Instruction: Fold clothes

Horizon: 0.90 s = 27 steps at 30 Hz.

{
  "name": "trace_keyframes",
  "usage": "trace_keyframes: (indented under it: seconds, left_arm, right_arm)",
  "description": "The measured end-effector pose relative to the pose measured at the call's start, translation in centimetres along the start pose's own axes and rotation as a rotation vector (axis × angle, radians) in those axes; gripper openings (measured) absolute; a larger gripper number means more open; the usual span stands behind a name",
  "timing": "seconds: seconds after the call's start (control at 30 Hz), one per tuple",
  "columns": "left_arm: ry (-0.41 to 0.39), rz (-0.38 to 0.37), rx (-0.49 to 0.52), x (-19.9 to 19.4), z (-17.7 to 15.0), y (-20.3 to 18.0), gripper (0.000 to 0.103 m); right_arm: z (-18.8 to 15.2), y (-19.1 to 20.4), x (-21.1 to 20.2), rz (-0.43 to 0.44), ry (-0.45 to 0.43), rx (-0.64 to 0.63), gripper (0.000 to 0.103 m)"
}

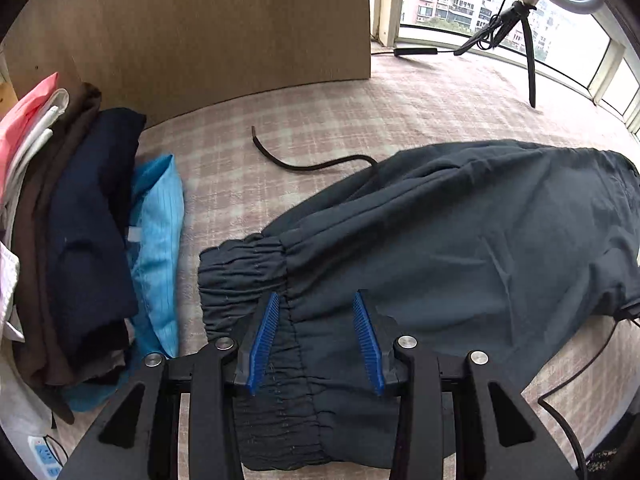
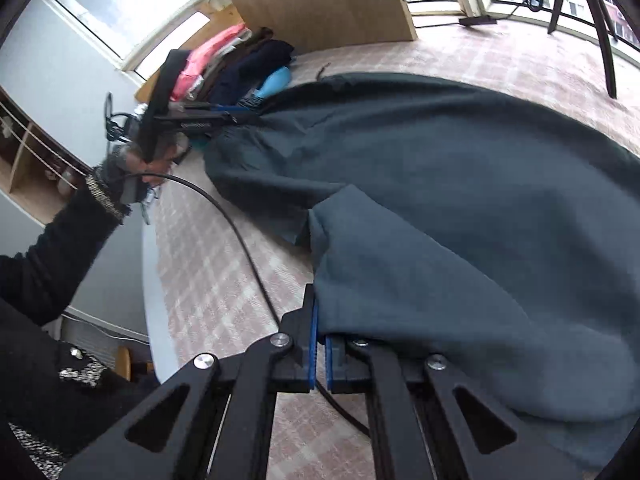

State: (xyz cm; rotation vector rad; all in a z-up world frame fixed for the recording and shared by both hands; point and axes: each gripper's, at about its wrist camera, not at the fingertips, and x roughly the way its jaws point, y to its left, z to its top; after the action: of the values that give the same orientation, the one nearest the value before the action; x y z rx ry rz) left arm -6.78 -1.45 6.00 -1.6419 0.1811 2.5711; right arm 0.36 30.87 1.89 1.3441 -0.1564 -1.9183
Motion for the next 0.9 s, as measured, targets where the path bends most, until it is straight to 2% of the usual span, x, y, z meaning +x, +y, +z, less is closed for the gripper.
trace_keyframes:
  seconds: [0.03,0.1,0.23,0.27,0.3,0.33,0.53,0.57,0.6,0.63,0.7,0.77,0.83,0.87,0.9]
  left_arm:
    - [-0.016,0.004,0.001,-0.3,0.4,0.0,0.038]
    - [-0.043,0.007,0.046,-0.5,1.4,-0.8,0.046]
    - [-0.051,0.026,0.213,0.6,3.4,-4.3,0.047]
    - [-0.048,0.034,0.214,1.0,3.8,-4.4,0.043]
    - [-0.044,0.042,0.214,1.4,4.3,-4.4,0.016]
    - [-0.041,0.051,0.215,1.8,4.7,-4.5,0.0]
    - [-0.021,0.101,0.219,4.0,7.4,-4.8,0.001]
    - [-0.018,0.109,0.219,4.3,7.8,-4.9,0.003]
    - [-0.013,0.12,0.221,4.7,8.2,-4.9,0.007]
    - [0.005,0.152,0.233,5.4,8.4,-5.0,0.008]
    - [0.018,0.206,0.266,5.7,8.3,-5.2,0.02]
    - [-0.022,0.23,0.27,4.4,8.0,-5.3,0.028]
    - [-0.06,0.232,0.257,2.4,7.6,-5.1,0.034]
    - [-0.082,0.209,0.258,1.1,7.0,-5.5,0.034]
    - [-0.103,0.185,0.258,-0.2,6.5,-5.9,0.033]
  right_arm:
    - [-0.4,-0.3,0.4,-0.026,0.013,0.018,0.003]
    - [-0.5,-0.8,0.7,-0.053,0.015,0.029,0.003]
    - [0.3,-1.1,0.2,-0.049,-0.016,0.044,0.003]
    - [0.5,-1.0,0.1,-0.052,-0.023,0.043,0.003]
    - [0.6,-0.9,0.1,-0.055,-0.02,0.035,0.003]
    - [0.6,-0.7,0.1,-0.058,-0.018,0.028,0.003]
    - [-1.4,0.7,0.9,-0.032,0.044,-0.041,0.003]
    - [-1.8,0.9,1.4,-0.018,0.067,-0.045,0.003]
    - [-2.2,0.9,2.1,-0.045,0.095,-0.048,0.001]
    - [-2.3,0.9,1.9,-0.043,0.065,-0.038,0.003]
    - [-2.2,0.3,1.5,-0.002,0.092,0.026,0.007]
    - [-2.6,0.0,-0.6,0.057,0.046,0.072,0.007]
    - [-3.2,-0.6,-3.5,0.156,-0.017,0.124,0.009]
    - [-3.7,-1.0,-5.0,0.196,-0.052,0.155,0.012]
    - [-4.6,-1.6,-6.8,0.186,-0.101,0.185,0.019]
